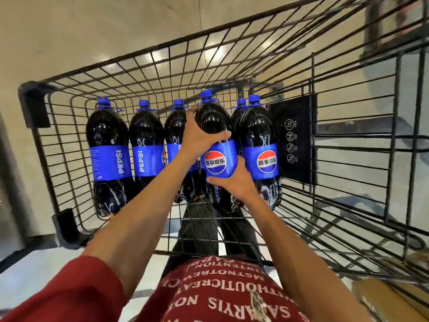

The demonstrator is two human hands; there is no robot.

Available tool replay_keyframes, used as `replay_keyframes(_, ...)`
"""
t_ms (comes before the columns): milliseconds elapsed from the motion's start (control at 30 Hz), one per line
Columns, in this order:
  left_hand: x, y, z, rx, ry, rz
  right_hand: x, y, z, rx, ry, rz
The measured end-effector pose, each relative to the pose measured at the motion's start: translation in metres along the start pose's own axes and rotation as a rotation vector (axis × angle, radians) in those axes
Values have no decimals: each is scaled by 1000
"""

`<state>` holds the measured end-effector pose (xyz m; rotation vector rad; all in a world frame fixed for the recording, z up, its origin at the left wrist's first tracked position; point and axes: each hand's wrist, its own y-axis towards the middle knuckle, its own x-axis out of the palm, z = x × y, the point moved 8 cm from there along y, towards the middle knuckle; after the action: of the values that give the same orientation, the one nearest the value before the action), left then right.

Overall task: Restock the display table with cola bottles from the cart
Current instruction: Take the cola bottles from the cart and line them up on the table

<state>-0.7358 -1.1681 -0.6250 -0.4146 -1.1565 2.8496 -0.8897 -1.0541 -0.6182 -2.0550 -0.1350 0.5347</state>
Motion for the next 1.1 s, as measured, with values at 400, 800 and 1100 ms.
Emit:
replay_keyframes(400, -20, -58, 18, 169, -67, 170, -12, -33, -29, -220, -61, -7)
replay_keyframes(800, -71, -191, 100, 372, -109, 332, -40, -135, -74, -510, -71, -2)
replay_keyframes(1100, -118, -340, 139, 588, -175, 664, -37, -233, -118, -785, -189, -138)
